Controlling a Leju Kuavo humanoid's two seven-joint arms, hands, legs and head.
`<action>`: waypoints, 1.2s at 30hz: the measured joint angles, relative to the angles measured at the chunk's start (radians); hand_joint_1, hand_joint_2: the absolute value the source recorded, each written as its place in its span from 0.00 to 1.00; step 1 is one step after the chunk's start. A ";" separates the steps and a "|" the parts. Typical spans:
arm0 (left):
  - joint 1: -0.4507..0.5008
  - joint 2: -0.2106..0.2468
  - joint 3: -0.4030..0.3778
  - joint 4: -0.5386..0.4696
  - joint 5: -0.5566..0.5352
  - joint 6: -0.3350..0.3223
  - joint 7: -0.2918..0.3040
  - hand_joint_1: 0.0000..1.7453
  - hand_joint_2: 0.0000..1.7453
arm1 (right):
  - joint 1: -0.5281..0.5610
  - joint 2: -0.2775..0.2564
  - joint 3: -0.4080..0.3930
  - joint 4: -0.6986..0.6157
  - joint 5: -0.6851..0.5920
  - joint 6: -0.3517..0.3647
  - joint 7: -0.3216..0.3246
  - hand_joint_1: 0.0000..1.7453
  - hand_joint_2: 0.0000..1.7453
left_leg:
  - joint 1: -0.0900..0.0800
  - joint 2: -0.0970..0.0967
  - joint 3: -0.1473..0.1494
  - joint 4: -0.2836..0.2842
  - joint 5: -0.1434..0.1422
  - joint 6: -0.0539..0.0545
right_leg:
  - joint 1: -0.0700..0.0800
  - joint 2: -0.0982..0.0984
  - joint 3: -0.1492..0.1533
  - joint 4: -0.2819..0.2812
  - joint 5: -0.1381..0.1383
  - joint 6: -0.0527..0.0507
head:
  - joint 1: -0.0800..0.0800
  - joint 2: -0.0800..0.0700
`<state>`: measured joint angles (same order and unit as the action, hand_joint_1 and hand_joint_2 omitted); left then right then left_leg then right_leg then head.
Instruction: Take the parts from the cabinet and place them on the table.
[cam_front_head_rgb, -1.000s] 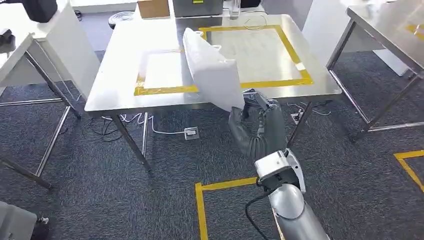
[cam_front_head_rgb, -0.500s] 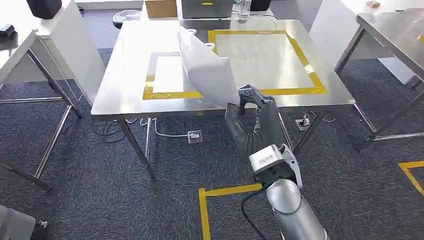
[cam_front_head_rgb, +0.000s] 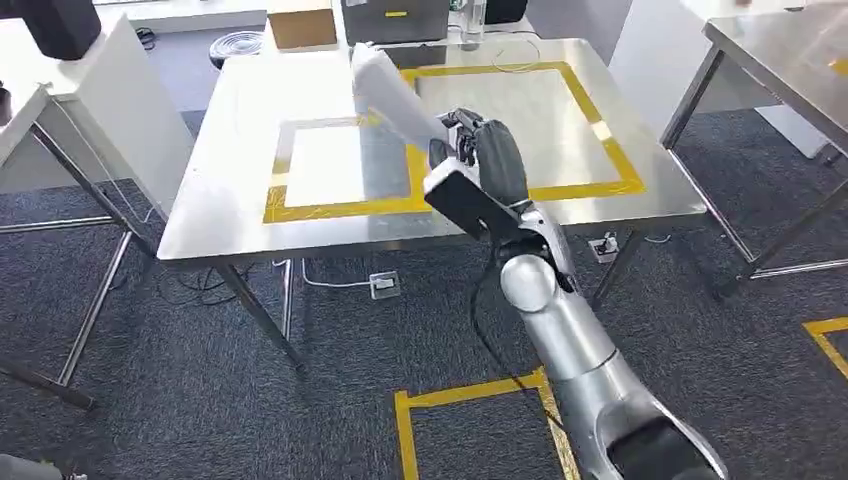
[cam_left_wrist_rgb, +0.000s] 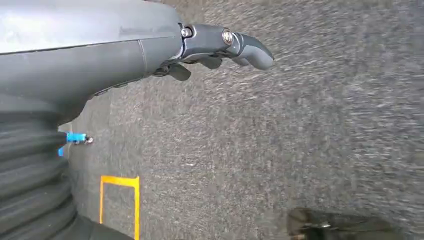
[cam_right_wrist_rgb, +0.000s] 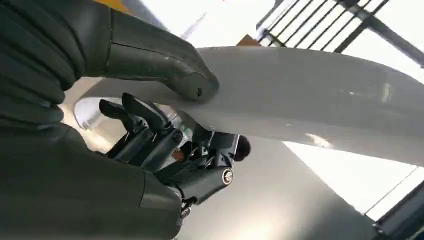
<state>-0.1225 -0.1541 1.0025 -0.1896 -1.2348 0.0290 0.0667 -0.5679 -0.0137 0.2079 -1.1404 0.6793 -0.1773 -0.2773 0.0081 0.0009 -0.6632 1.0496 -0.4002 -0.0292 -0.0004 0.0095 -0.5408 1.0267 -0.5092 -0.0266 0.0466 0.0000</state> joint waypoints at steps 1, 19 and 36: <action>-0.005 0.000 -0.002 0.000 -0.002 -0.003 0.004 0.00 1.00 | -0.040 -0.004 -0.004 0.055 0.015 -0.005 0.008 1.00 1.00 | -0.005 -0.001 -0.003 -0.004 -0.033 0.011 | 0.003 0.001 0.006 0.003 -0.005 0.006 | -0.001 0.000; -0.018 -0.002 -0.037 0.001 0.002 -0.011 0.015 0.00 1.00 | -0.407 -0.174 -0.027 0.755 0.305 0.009 0.359 1.00 1.00 | -0.005 -0.018 0.116 -0.009 -0.099 0.023 | 0.011 -0.005 -0.129 -0.022 0.126 0.017 | 0.005 0.000; -0.019 0.003 -0.042 0.004 0.019 -0.030 -0.031 0.00 1.00 | -0.364 -0.180 -0.019 0.842 0.344 0.069 0.403 0.00 0.00 | -0.006 -0.013 0.016 -0.018 -0.013 0.020 | 0.008 0.000 -0.047 -0.004 0.045 0.005 | 0.001 0.000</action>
<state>-0.1412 -0.1511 0.9602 -0.1858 -1.2161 -0.0011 0.0359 -0.9319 -0.1934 0.1892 -0.2979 1.0235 -0.1087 0.1255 0.0020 -0.0120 -0.6477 1.0318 -0.4134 -0.0094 0.0078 0.0097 -0.5879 1.0225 -0.4646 -0.0221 0.0473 0.0000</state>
